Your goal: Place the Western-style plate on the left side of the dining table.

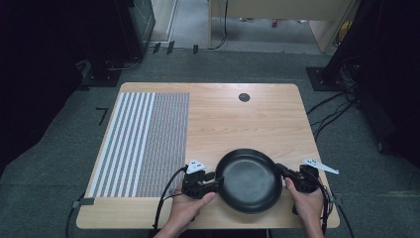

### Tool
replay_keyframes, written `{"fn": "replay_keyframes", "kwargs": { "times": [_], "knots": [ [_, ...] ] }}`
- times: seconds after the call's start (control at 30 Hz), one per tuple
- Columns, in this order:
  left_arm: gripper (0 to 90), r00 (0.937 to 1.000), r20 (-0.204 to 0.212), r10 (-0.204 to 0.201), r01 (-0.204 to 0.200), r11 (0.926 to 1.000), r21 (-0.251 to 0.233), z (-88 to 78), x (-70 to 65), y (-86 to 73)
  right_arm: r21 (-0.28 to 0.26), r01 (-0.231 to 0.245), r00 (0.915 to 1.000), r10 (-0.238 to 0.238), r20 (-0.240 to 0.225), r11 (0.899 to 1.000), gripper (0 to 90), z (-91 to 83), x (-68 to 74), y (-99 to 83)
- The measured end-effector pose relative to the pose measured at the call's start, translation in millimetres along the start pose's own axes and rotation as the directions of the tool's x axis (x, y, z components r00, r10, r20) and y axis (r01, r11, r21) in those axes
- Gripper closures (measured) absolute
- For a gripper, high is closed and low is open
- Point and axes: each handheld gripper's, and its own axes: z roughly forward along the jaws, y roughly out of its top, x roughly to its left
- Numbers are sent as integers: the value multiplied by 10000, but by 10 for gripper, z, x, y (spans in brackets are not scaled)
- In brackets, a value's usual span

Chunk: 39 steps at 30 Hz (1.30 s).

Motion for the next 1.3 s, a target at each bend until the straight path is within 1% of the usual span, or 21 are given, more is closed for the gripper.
{"fn": "replay_keyframes", "kwargs": {
  "times": [0.1,0.3,0.33,0.37,0.4,0.47,0.5,0.53,0.57,0.6,0.7,0.73,0.77,0.8,0.9,0.93,1.03,1.17,1.2,1.3],
  "knots": [
    [551,9999,110,-100,100,9999,12,-5,18,6,7,-68,9999,68,-78,10000,857,1,-11,0],
    [544,9998,128,-154,153,9999,38,1,31,6,43,-137,9996,138,-254,9999,856,10,-22,-5],
    [544,9997,129,-203,201,9997,156,14,38,1,70,-136,9995,138,-297,9999,856,15,-22,-5],
    [544,9997,129,-203,201,9997,156,14,38,1,70,-136,9995,138,-297,9999,856,15,-22,-5],
    [544,9989,342,-316,300,9985,448,49,47,-18,169,-163,9989,170,-444,9997,855,29,-11,-12],
    [541,9991,326,-272,257,9986,466,64,38,-39,269,-104,9979,120,-631,9996,852,57,11,-22],
    [539,9994,263,-242,230,9988,440,64,30,-44,320,-68,9979,88,-640,9995,850,68,34,-27],
    [539,9987,362,-356,339,9984,449,51,50,-33,312,25,9984,-8,-566,9995,849,75,51,-29],
    [540,9987,362,-356,339,9984,449,51,50,-33,312,25,9984,-8,-566,9995,849,75,51,-29],
    [544,9980,450,-442,422,9981,443,44,69,-27,312,67,9984,-49,-559,9995,849,83,59,-28],
    [560,9980,387,-490,474,9980,421,31,77,-22,329,9,9979,12,-642,9995,849,89,60,-32],
    [576,9980,279,-563,551,9976,428,18,75,-18,355,22,9980,1,-625,9994,849,90,68,-33],
    [593,9980,279,-563,551,9976,428,18,75,-18,353,51,9981,-29,-615,9994,849,92,72,-35],
    [635,9980,193,-607,599,9974,388,-13,91,-12,352,63,9981,-41,-614,9994,848,94,78,-38],
    [672,9972,299,-686,677,9973,289,-52,113,-1,391,44,9978,-17,-667,9992,847,98,89,-42],
    [680,9970,331,-701,696,9974,180,-89,130,13,434,23,9970,11,-769,9991,846,108,102,-49],
    [690,9965,366,-751,747,9971,128,-114,149,22,441,22,9968,13,-805,9990,845,118,118,-54],
    [687,9957,385,-841,834,9963,185,-154,178,29,505,53,9965,-10,-840,9987,844,141,149,-64],
    [688,9955,390,-865,858,9961,198,-178,198,26,532,29,9953,22,-969,9986,844,140,164,-66],
    [688,9931,450,-1083,1075,9940,192,-215,255,10,623,75,9936,-4,-1130,9980,845,144,188,-70]
  ]
}}
